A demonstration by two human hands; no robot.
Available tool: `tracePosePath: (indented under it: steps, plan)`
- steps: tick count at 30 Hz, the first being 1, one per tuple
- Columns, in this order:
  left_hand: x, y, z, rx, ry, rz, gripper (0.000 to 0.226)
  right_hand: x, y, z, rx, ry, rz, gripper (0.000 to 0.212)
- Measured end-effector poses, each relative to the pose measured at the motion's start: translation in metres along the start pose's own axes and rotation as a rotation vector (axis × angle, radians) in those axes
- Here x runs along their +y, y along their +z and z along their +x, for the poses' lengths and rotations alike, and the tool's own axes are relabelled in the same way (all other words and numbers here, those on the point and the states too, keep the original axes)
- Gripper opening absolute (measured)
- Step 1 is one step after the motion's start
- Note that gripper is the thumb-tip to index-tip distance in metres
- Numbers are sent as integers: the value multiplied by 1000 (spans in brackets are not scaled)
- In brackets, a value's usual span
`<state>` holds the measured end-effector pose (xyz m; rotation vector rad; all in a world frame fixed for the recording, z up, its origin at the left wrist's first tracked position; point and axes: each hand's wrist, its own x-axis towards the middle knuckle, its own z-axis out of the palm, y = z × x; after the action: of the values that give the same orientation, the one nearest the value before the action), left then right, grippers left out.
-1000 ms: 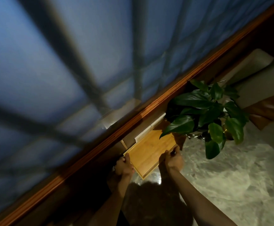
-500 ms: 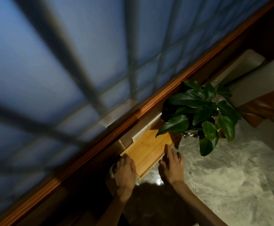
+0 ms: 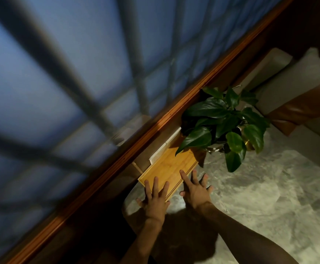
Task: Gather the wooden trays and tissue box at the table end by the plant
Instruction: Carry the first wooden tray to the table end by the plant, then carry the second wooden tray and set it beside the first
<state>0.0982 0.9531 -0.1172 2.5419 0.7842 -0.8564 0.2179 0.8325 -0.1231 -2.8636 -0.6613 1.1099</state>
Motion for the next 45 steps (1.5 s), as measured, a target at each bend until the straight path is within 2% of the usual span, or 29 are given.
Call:
tracePosePath:
  steps: [5,8,11,13,15,17,19,21,25,29,36,39,42,45]
  plan:
    - [0,-13,-4,-55,20,22,89,3,-16,1,-77,-14,-36,90]
    - [-3,-30,-15,-15,61,1,87,8,-47,-12,-160,-117,-6,88]
    - [-2,-45,-38,215,85,80,79,32,-67,-51,7,-189,151,77]
    - [11,-55,-61,236,147,134,65,57,-72,-90,131,-208,193,72]
    - [40,-62,-86,322,289,98,49,88,-72,-133,225,-194,254,70]
    - [83,-66,-123,446,389,62,46,125,-71,-182,283,-168,305,68]
    - [123,-65,-155,348,359,5,46,161,-64,-223,331,-145,358,68]
    - [170,-55,-189,283,368,-33,57,206,-58,-267,398,-107,387,70]
    - [254,-30,-252,334,498,46,73,298,-42,-335,525,-9,347,91]
    - [324,0,-289,315,598,122,75,378,-13,-396,564,163,393,104]
    - [429,55,-311,98,761,257,74,485,58,-494,553,465,590,100]
    - [483,85,-323,65,827,310,72,521,78,-535,596,618,633,100]
    - [519,118,-348,21,836,265,71,558,85,-563,538,644,684,97]
    - [553,151,-359,-69,874,85,69,607,84,-561,546,592,847,87]
